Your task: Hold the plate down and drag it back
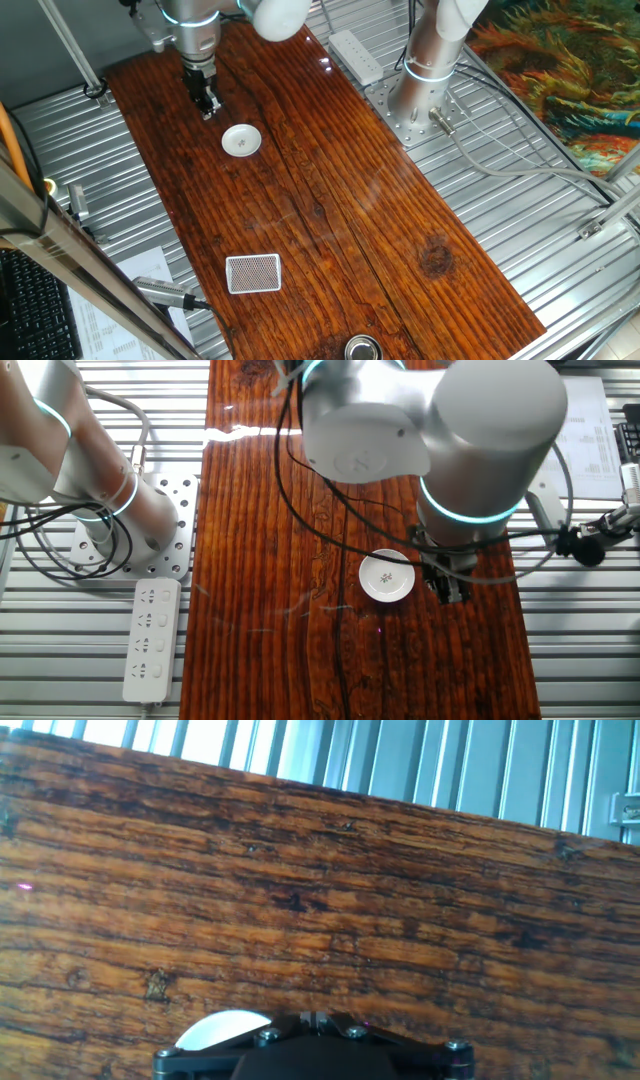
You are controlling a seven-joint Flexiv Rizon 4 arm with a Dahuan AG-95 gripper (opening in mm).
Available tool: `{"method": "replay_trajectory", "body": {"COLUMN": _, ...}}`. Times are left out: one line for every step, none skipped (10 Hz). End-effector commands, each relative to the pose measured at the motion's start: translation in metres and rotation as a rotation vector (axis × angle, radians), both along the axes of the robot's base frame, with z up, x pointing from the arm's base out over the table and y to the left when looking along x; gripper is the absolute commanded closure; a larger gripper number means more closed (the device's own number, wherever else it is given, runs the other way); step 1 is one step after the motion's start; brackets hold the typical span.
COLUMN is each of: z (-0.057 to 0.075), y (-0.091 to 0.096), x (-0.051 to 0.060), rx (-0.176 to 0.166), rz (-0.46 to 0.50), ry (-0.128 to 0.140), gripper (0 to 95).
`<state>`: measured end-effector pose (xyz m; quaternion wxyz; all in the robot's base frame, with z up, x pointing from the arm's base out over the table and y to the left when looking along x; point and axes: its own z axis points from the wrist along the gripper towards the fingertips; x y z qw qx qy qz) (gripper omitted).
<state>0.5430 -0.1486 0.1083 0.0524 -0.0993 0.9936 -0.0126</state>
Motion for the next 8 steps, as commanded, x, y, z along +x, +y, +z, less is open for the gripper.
{"method": "replay_trajectory", "body": {"z": -0.0007, "y": 0.0013, "x": 0.0002, "rx": 0.021, "rz": 0.016, "ry": 0.011, "gripper": 95.0}}
{"method": "replay_trajectory", "body": {"z": -0.0025, "y": 0.0009, "x": 0.0007, "rx": 0.021, "rz": 0.02, "ry": 0.031, "gripper": 95.0}}
{"method": "replay_trajectory", "body": {"z": -0.0038, "y": 0.0006, "x": 0.001, "rx": 0.021, "rz": 0.023, "ry": 0.041, "gripper": 95.0}}
{"method": "replay_trajectory", "body": {"z": -0.0039, "y": 0.0006, "x": 0.001, "rx": 0.022, "rz": 0.027, "ry": 0.045, "gripper": 95.0}}
{"method": "replay_trajectory", "body": {"z": -0.0041, "y": 0.0005, "x": 0.0011, "rx": 0.023, "rz": 0.029, "ry": 0.054, "gripper": 95.0}}
{"method": "replay_trajectory", "body": {"z": -0.0042, "y": 0.0005, "x": 0.0011, "rx": 0.023, "rz": 0.028, "ry": 0.06, "gripper": 95.0}}
{"method": "replay_trajectory", "body": {"z": -0.0043, "y": 0.0005, "x": 0.0011, "rx": 0.024, "rz": 0.026, "ry": 0.064, "gripper": 95.0}}
{"method": "replay_trajectory", "body": {"z": -0.0046, "y": 0.0004, "x": 0.0012, "rx": 0.024, "rz": 0.022, "ry": 0.069, "gripper": 95.0}}
